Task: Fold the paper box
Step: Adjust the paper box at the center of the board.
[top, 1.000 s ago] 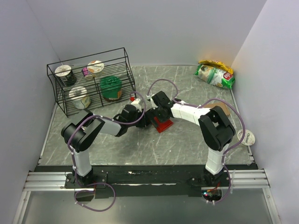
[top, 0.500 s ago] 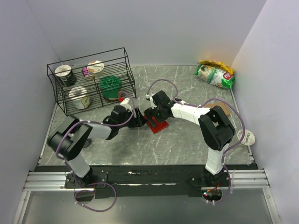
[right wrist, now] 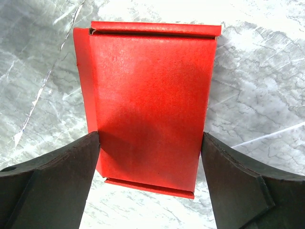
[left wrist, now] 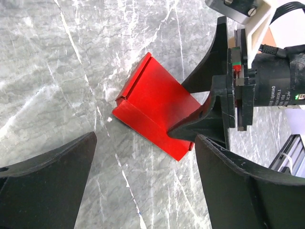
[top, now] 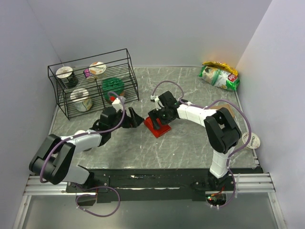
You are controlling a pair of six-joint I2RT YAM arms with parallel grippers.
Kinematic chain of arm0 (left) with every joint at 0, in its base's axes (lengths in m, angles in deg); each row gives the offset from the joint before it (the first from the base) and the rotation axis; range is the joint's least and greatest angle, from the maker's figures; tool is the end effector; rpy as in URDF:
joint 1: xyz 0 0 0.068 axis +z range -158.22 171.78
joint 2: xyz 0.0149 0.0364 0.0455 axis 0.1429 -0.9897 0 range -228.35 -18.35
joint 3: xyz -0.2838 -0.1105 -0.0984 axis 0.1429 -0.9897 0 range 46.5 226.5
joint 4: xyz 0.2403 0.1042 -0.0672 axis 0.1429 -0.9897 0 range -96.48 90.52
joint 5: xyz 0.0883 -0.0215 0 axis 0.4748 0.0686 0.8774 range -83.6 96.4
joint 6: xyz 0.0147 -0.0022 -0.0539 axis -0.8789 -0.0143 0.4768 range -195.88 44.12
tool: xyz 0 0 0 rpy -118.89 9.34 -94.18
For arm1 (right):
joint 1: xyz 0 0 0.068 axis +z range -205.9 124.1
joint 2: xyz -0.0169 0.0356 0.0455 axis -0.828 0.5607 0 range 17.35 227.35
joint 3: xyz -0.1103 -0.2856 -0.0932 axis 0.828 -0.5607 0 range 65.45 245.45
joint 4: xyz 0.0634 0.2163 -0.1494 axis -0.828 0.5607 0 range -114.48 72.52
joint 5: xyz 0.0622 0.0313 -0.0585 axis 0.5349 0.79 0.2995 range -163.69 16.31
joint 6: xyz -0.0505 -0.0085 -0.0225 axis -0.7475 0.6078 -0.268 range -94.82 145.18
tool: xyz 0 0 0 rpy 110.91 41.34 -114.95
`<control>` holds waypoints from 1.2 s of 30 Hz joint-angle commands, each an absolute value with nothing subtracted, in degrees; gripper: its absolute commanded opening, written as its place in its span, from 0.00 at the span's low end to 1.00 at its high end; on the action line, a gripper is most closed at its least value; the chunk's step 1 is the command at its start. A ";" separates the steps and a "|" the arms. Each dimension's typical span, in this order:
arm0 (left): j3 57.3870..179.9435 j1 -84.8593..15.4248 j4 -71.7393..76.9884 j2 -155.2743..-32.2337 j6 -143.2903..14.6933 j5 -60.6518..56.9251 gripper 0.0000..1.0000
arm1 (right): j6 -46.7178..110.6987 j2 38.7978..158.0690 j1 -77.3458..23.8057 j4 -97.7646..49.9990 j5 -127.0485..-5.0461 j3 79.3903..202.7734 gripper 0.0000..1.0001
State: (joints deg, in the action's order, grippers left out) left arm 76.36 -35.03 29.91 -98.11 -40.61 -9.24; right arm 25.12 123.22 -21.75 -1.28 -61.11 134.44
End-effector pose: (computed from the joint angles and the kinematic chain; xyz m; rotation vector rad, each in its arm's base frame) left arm 0.2437 -0.1348 0.2261 0.0433 2.0434 -0.9671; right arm 0.3271 0.2319 0.2125 -0.8582 2.5229 0.4894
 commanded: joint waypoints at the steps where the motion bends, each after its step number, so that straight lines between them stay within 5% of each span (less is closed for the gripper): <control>1: 75.24 -34.23 30.40 -96.75 -42.13 -11.70 0.91 | 24.47 121.60 -20.56 1.45 -60.41 131.72 0.89; 4: 74.97 -33.97 31.19 -96.92 -41.78 -11.88 0.92 | 24.65 120.54 -19.86 0.40 -62.35 131.10 0.99; 29: 73.39 -33.53 36.47 -100.35 -41.07 -13.29 0.93 | 24.29 129.41 -11.96 8.30 -77.90 136.20 1.00; 36: 73.92 -33.27 37.00 -101.40 -41.69 -14.17 0.93 | 25.09 131.52 -11.69 9.54 -74.40 136.81 1.00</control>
State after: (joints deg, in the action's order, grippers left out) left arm 73.17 -33.39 32.40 -100.85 -41.05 -11.78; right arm 24.71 126.34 -13.02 3.86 -75.62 138.20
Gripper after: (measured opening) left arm 0.928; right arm 0.999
